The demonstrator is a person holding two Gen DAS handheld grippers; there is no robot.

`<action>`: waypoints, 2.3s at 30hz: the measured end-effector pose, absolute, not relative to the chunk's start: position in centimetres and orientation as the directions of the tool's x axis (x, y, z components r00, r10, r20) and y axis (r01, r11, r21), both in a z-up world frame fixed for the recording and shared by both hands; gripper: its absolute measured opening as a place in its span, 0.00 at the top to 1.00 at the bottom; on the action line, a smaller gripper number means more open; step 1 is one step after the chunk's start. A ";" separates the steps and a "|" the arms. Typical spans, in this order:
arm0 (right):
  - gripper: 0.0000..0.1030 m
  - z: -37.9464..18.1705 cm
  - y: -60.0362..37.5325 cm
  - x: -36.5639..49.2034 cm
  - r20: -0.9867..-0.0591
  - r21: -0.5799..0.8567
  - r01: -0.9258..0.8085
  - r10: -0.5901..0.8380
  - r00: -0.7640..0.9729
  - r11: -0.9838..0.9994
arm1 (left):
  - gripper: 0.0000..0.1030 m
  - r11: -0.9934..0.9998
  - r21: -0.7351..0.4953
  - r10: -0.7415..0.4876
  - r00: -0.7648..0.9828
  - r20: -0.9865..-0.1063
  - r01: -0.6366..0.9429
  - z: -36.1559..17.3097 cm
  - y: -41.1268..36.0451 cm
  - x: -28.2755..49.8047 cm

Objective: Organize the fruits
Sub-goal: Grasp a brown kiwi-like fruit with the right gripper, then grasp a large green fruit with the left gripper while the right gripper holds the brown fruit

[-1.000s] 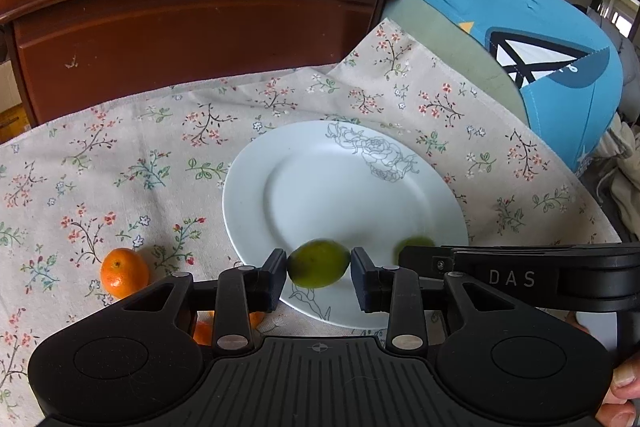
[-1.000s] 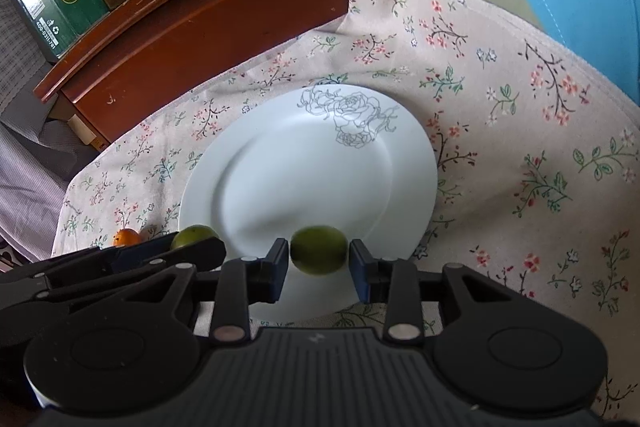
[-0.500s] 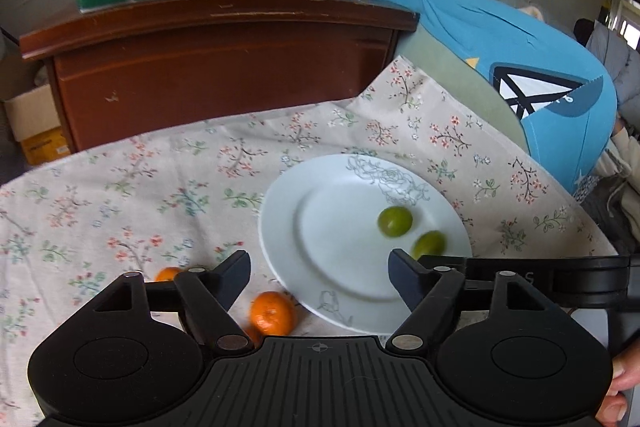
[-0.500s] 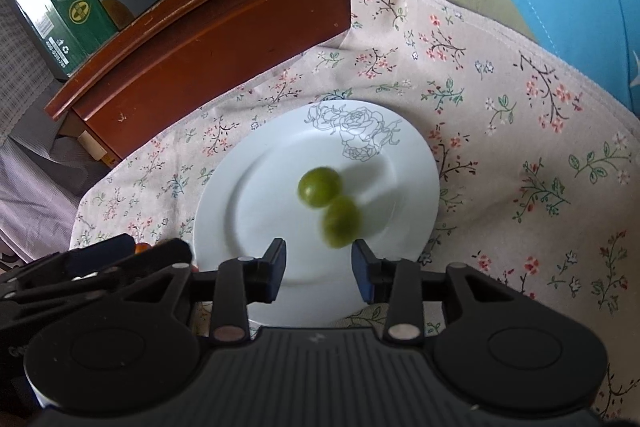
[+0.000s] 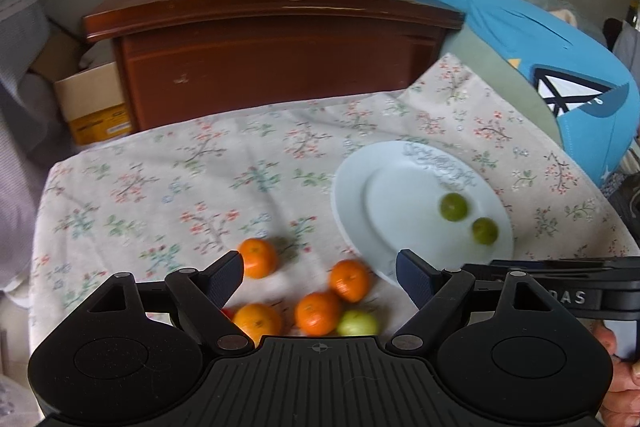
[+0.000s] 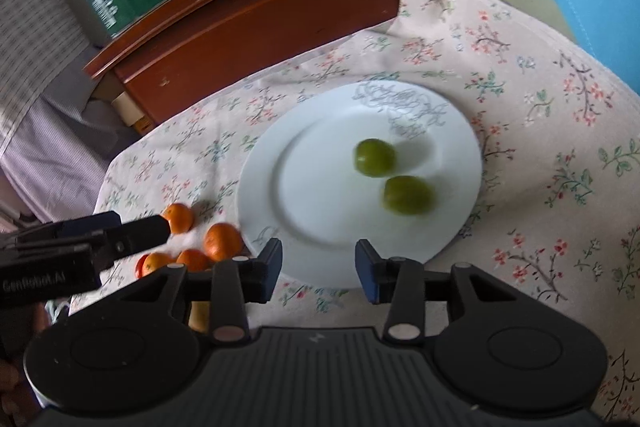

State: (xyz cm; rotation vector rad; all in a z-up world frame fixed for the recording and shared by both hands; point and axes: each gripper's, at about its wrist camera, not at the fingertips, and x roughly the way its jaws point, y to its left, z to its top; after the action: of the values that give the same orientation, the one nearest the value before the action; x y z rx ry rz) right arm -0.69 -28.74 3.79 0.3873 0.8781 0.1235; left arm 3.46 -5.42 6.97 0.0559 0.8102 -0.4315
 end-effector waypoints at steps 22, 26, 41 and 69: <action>0.59 3.0 -25.0 -3.5 -0.755 0.369 -0.089 0.354 0.552 0.925 | 0.18 0.932 -0.084 -0.286 0.576 -0.766 0.352 5.1 -2.2 -1.3; 0.59 2.7 -24.5 -3.7 -0.764 0.353 -0.103 0.350 0.542 0.930 | 0.18 0.935 -0.073 -0.271 0.564 -0.780 0.348 4.3 -2.0 -2.0; 0.60 2.1 -22.2 -3.5 -0.771 0.304 -0.165 0.345 0.535 0.938 | 0.17 0.936 -0.024 -0.232 0.561 -0.795 0.352 3.0 -1.7 -2.7; 0.74 2.1 -24.2 -3.3 -0.775 0.312 -0.080 0.303 0.554 0.947 | 0.44 0.881 -0.038 -0.335 0.565 -0.754 0.472 1.2 -5.0 -2.7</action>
State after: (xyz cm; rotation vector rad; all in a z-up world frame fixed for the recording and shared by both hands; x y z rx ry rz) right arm -3.32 -24.17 2.08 0.2529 0.9595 0.2292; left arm -2.73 -4.97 1.16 0.1754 0.8470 -0.4775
